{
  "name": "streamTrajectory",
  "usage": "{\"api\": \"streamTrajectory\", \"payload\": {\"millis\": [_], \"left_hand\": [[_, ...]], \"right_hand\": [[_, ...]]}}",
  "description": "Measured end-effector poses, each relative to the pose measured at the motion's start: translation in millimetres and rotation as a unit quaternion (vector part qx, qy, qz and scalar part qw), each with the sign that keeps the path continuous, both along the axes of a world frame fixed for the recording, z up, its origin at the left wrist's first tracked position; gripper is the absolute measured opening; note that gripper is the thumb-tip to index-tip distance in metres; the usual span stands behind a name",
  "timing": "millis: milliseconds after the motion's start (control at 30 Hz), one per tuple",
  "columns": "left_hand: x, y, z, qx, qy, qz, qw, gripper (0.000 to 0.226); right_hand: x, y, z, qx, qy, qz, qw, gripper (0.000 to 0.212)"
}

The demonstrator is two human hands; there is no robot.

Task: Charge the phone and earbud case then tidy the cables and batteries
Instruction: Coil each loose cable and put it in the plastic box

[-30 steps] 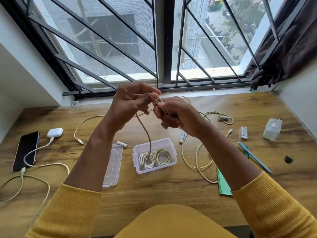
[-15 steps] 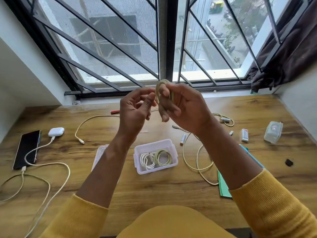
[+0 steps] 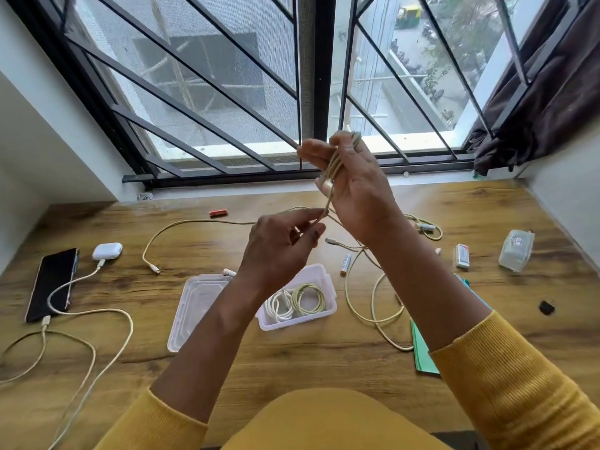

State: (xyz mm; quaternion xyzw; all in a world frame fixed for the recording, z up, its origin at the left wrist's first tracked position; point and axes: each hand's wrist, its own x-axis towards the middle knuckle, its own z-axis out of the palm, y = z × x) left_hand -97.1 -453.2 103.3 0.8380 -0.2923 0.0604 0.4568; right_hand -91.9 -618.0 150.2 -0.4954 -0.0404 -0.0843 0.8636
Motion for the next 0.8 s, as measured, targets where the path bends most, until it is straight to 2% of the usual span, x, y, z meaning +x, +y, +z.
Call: {"api": "streamTrajectory", "payload": {"millis": [100,233,333,400,567,700,800], "left_hand": [[5,8,11,0.043,-0.029,-0.021,0.998,0.025],[13,19,32,0.059,-0.075,-0.027,0.995,0.014],[21,28,42,0.036,-0.057,-0.037,0.997,0.032],[24,32,46,0.021,-0.049,-0.038,0.998,0.036],[28,34,49,-0.012,-0.052,-0.044,0.998,0.024],[35,35,44,-0.055,-0.024,-0.045,0.997,0.018],[37,36,38,-0.107,0.018,-0.057,0.992,0.013]], "right_hand": [[-4,1,-8,-0.134,0.027,-0.045,0.990,0.019],[-9,6,-15,-0.237,0.029,-0.016,0.971,0.018],[-11,13,-19,-0.297,0.042,0.021,0.954,0.020],[-11,15,-20,-0.316,0.052,0.049,0.946,0.026],[-17,18,-21,-0.351,0.056,0.125,0.926,0.048],[-22,22,-17,-0.314,0.083,0.194,0.925,0.069],[-25,22,-10,-0.274,0.101,0.251,0.923,0.075]]}}
